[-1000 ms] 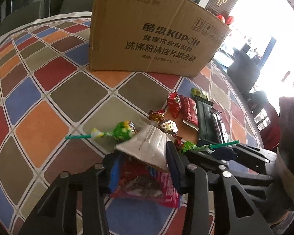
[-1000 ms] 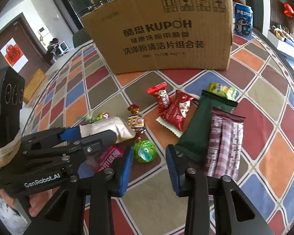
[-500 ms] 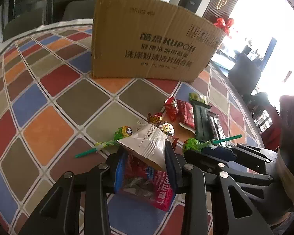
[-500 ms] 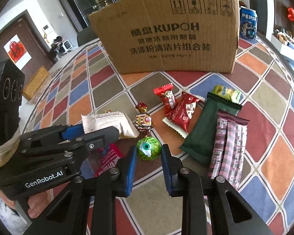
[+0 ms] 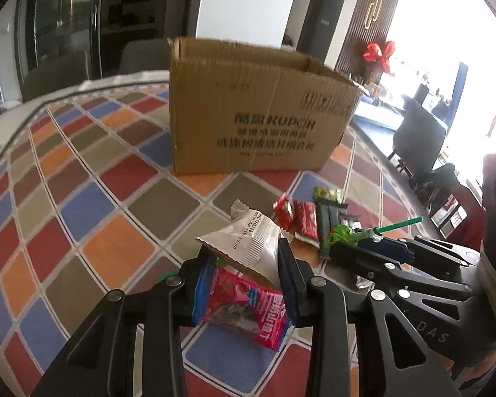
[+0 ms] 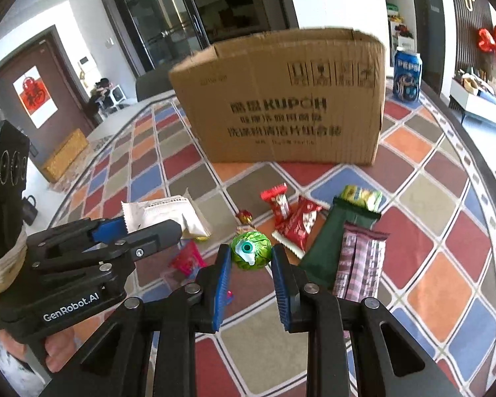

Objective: Organize snacks
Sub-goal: 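Lift both held snacks into the cardboard box and open both tools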

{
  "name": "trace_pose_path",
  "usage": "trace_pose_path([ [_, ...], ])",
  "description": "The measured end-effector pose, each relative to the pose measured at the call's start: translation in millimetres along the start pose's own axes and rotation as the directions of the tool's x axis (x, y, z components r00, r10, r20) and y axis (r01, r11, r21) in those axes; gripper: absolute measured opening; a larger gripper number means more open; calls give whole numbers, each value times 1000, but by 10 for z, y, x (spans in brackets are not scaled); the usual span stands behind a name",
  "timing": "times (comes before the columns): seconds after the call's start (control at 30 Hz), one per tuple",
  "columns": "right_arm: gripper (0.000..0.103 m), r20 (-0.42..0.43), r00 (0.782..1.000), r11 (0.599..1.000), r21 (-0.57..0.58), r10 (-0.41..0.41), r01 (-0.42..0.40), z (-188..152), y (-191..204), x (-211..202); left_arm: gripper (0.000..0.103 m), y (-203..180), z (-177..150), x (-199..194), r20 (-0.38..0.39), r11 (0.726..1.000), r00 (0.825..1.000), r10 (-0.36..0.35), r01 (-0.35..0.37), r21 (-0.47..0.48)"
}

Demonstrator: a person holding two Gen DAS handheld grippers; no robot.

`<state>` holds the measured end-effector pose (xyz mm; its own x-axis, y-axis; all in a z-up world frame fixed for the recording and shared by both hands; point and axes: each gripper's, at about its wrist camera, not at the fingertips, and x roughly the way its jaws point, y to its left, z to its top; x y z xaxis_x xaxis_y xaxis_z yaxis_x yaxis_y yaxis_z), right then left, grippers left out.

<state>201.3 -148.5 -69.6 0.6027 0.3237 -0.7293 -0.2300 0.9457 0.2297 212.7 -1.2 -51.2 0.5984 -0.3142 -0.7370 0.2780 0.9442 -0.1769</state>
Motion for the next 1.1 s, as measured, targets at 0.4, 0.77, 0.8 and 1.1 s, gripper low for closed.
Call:
trace_pose_path([
  [0.4, 26, 113, 994, 1000, -23, 2, 0, 267, 80, -302, 36, -66, 377, -348, 121, 999, 992, 36, -40, 31],
  [0.77, 26, 213, 977, 998, -55, -10, 22, 700, 141, -478, 36, -49, 806, -486, 203, 998, 977, 59, -65, 20],
  [0.8, 26, 219, 976, 998, -59, -11, 24, 733, 149, -483, 36, -46, 832, -498, 208, 998, 976, 61, -67, 19],
  [1.1, 26, 280, 960, 996, -81, -23, 48, 1139, 175, -537, 36, -27, 1183, -532, 257, 994, 962, 92, -104, 33],
])
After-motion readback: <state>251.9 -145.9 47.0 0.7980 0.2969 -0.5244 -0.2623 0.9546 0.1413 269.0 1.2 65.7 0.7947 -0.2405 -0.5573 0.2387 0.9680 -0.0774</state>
